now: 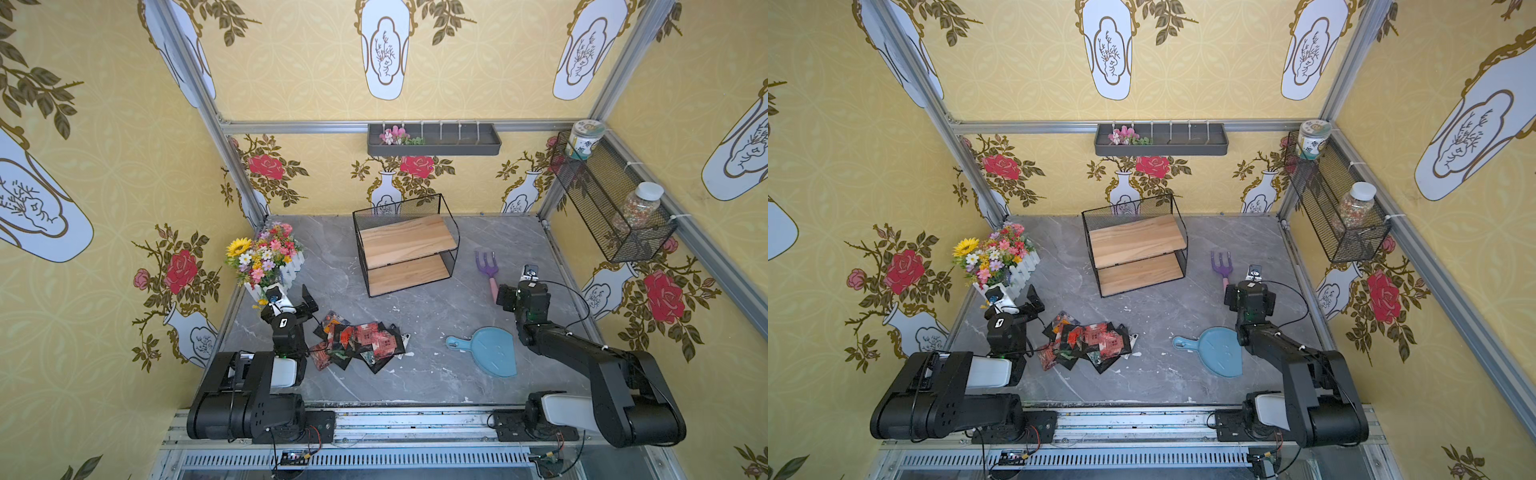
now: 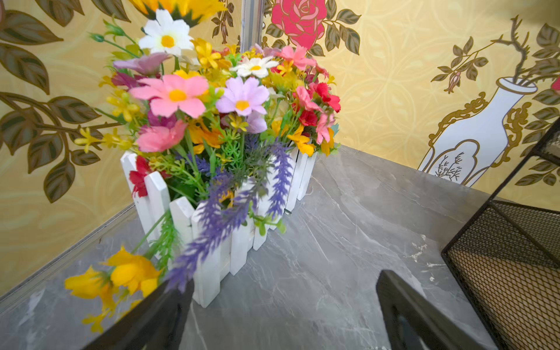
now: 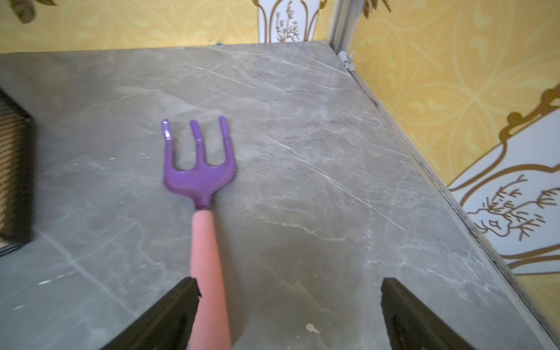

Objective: Remove the tea bags from the shelf
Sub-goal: Reset both arms

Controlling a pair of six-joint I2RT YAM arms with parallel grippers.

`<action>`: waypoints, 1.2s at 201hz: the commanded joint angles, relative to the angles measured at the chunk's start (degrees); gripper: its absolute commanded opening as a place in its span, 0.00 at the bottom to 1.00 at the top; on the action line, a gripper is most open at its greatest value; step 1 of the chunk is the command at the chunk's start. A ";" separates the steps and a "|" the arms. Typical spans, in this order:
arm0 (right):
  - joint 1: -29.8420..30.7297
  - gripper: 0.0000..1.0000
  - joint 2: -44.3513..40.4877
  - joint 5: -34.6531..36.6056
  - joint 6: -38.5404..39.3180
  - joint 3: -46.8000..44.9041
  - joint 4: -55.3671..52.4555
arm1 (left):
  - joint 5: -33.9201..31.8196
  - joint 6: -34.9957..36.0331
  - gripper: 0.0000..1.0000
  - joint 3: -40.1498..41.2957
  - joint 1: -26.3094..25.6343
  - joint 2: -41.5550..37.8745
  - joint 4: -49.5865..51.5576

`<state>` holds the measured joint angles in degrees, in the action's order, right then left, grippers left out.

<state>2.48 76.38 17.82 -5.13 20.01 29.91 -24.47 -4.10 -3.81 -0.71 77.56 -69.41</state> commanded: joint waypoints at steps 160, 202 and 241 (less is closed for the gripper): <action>-0.25 0.97 5.54 -3.43 0.97 -7.37 23.02 | -0.38 -0.04 1.00 0.30 0.01 -0.31 -2.21; -0.06 0.97 5.61 -3.41 1.13 -7.36 22.95 | -0.41 -0.03 1.00 0.32 0.00 -0.30 -2.22; -0.34 0.97 6.41 -4.19 1.00 -6.48 22.20 | -0.40 -0.04 1.00 0.30 0.01 -0.32 -2.22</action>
<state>2.28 82.15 13.85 -4.25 12.67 49.65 -24.47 -4.47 -3.73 -0.71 77.25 -69.47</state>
